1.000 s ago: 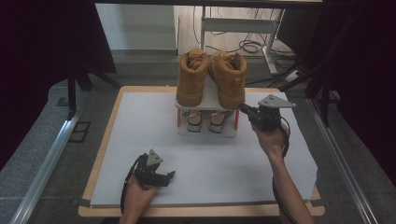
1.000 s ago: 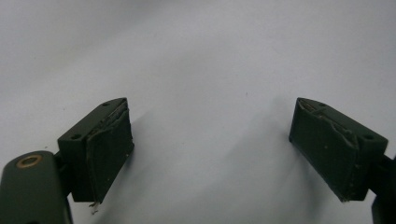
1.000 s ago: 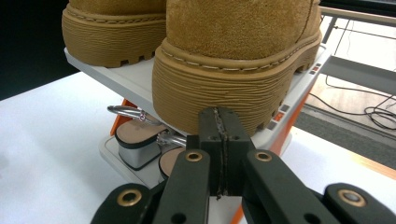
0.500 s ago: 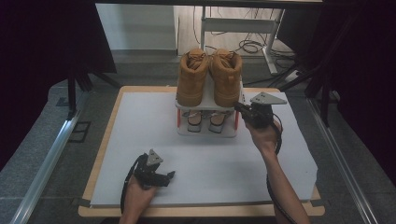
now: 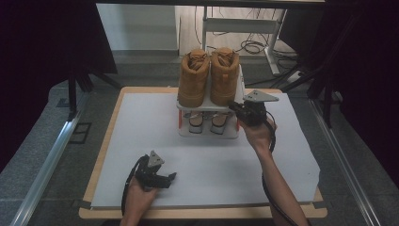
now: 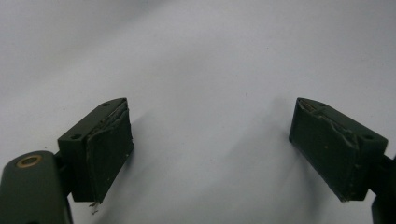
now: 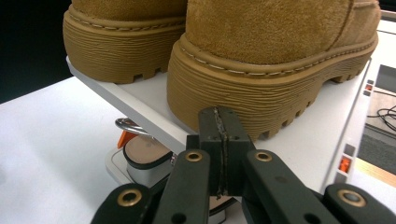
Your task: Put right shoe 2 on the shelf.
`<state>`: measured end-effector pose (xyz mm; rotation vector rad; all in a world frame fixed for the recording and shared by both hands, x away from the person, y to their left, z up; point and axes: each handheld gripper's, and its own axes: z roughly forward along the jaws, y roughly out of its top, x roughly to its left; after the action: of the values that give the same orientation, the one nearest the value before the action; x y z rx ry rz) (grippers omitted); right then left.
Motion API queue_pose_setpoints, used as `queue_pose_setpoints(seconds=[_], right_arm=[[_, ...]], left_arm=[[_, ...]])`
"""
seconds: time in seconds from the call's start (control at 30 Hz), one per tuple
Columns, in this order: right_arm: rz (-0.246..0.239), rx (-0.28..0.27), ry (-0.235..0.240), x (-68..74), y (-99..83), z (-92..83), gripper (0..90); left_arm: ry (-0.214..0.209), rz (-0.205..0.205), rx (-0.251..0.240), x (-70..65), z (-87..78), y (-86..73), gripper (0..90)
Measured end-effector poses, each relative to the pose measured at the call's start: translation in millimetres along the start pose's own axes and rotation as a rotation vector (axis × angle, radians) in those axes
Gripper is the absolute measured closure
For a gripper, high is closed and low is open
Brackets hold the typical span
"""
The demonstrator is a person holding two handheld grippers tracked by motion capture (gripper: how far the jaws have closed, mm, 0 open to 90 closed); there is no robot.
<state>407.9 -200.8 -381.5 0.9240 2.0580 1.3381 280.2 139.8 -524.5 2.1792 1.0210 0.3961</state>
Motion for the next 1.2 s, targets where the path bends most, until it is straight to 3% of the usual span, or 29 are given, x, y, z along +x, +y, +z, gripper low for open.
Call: queue_pose_setpoints(seconds=[0.5, 1.2], right_arm=[[0.006, 0.005, 0.013, 2.0, 1.2, 2.0, 84.7], [-0.016, 0.001, 0.004, 7.0, -0.3, -10.9, 57.2]], left_arm=[[0.000, 0.000, 0.000, 0.0, 0.0, -0.1, 13.2], [0.001, 0.001, -0.001, -0.1, 0.0, -0.1, 13.2]])
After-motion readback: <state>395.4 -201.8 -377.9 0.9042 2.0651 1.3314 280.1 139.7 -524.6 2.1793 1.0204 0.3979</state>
